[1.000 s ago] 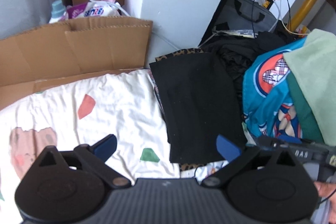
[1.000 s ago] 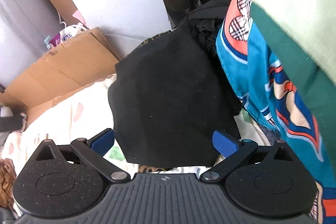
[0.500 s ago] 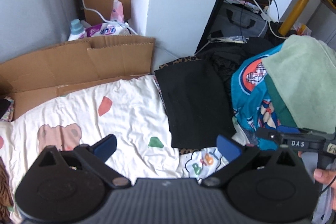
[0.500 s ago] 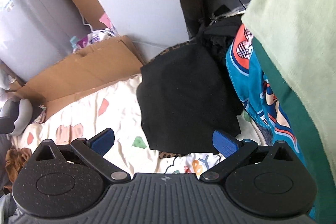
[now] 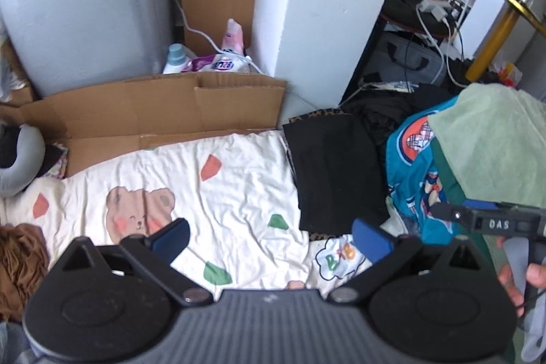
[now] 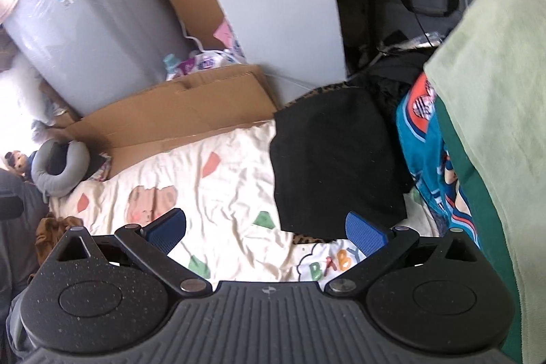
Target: Fold clothes
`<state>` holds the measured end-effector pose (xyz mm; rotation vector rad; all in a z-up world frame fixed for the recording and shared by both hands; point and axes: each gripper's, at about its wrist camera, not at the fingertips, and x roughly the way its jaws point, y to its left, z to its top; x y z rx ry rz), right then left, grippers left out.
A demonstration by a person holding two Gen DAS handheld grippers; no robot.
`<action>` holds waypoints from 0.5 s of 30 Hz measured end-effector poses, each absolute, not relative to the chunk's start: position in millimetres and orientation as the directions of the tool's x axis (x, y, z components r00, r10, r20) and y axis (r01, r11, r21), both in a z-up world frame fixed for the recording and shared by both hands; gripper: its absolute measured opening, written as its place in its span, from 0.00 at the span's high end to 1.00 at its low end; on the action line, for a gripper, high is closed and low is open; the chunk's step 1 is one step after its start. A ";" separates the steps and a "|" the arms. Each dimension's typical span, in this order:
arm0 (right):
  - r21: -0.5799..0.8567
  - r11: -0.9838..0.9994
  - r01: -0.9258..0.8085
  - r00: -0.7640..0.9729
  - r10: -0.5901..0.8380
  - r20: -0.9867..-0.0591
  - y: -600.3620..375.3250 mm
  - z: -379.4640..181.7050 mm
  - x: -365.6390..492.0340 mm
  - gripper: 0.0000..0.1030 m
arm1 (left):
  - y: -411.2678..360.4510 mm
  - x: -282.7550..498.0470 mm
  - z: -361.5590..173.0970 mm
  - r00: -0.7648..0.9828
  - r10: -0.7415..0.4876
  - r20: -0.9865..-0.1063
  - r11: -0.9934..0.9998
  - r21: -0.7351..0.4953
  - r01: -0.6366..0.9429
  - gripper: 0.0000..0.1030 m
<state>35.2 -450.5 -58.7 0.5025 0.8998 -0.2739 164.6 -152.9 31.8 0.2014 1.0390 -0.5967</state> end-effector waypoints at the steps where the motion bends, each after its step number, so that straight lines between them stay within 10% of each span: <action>1: 0.301 0.854 0.424 0.600 -0.016 -0.800 -447.0 -52.9 36.5 0.00 | -146.6 162.0 35.1 0.369 -0.367 -0.854 0.828 -0.119 0.548 0.00; 15: 0.300 0.885 0.357 0.597 0.030 -0.801 -387.7 -8.5 43.6 0.00 | -44.6 130.7 66.6 0.526 -0.259 -0.810 0.931 -0.065 0.358 0.00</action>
